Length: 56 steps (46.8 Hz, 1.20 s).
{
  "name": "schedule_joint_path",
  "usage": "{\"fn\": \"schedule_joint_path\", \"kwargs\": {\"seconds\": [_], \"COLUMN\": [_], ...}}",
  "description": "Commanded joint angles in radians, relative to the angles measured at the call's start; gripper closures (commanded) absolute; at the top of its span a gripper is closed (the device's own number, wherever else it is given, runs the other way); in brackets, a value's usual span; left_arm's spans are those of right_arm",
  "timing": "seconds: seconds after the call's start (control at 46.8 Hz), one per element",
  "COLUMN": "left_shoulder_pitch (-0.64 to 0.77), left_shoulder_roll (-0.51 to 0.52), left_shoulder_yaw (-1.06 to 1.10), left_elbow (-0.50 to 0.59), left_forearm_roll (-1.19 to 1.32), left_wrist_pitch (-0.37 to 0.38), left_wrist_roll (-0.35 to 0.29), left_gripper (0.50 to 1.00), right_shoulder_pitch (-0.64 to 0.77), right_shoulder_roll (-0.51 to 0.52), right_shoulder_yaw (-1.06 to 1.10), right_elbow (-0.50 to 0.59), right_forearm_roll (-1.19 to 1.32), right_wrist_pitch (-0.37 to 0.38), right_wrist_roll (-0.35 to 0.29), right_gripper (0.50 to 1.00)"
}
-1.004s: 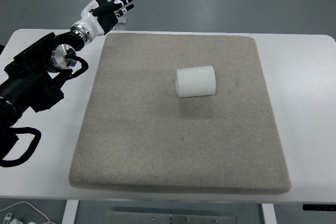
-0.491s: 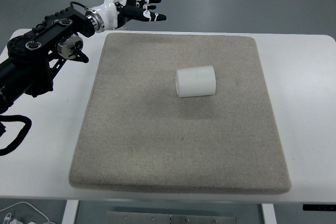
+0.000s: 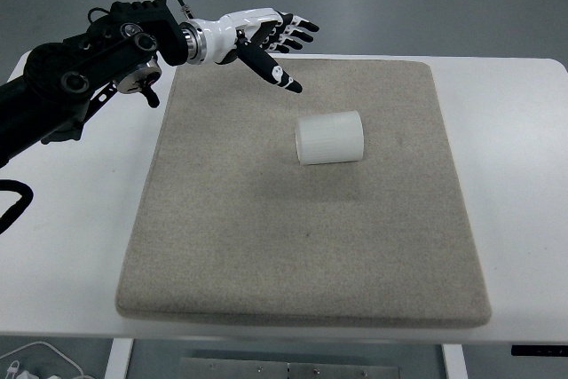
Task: Flip white cup upright
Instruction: 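Reach the left hand over the lying white cup and lower fingers onto it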
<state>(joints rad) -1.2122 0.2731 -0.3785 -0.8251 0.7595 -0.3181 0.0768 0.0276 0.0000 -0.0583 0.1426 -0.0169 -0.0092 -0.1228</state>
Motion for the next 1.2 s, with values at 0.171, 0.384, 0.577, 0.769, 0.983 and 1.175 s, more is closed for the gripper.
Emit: {"fn": "schedule_joint_path", "kwargs": {"seconds": [0.171, 0.384, 0.577, 0.769, 0.983, 1.175], "left_shoulder_pitch": [-0.061, -0.093, -0.112, -0.113, -0.104, -0.101], "left_shoulder_roll": [-0.003, -0.009, -0.037, -0.057, -0.120, -0.152], "left_shoulder_yaw": [0.050, 0.118, 0.133, 0.133, 0.135, 0.177], "left_elbow": [-0.060, -0.075, -0.078, -0.068, -0.032, -0.008], "left_forearm_roll": [0.006, 0.017, 0.029, 0.080, 0.104, 0.109], "left_wrist_pitch": [-0.050, -0.073, -0.067, -0.067, -0.062, -0.062], "left_wrist_roll": [0.118, 0.146, 0.167, 0.175, 0.176, 0.176], "left_gripper": [0.521, 0.521, 0.521, 0.523, 0.523, 0.523], "right_shoulder_pitch": [0.000, 0.000, 0.000, 0.000, 0.000, 0.000], "right_shoulder_roll": [0.000, 0.000, 0.000, 0.000, 0.000, 0.000], "right_shoulder_yaw": [0.000, 0.000, 0.000, 0.000, 0.000, 0.000], "right_elbow": [0.000, 0.000, 0.000, 0.000, 0.000, 0.000], "right_forearm_roll": [0.000, 0.000, 0.000, 0.000, 0.000, 0.000], "right_wrist_pitch": [0.000, 0.000, 0.000, 0.000, 0.000, 0.000], "right_wrist_roll": [0.000, 0.000, 0.000, 0.000, 0.000, 0.000], "right_gripper": [0.570, 0.570, 0.570, 0.570, 0.570, 0.570]}}
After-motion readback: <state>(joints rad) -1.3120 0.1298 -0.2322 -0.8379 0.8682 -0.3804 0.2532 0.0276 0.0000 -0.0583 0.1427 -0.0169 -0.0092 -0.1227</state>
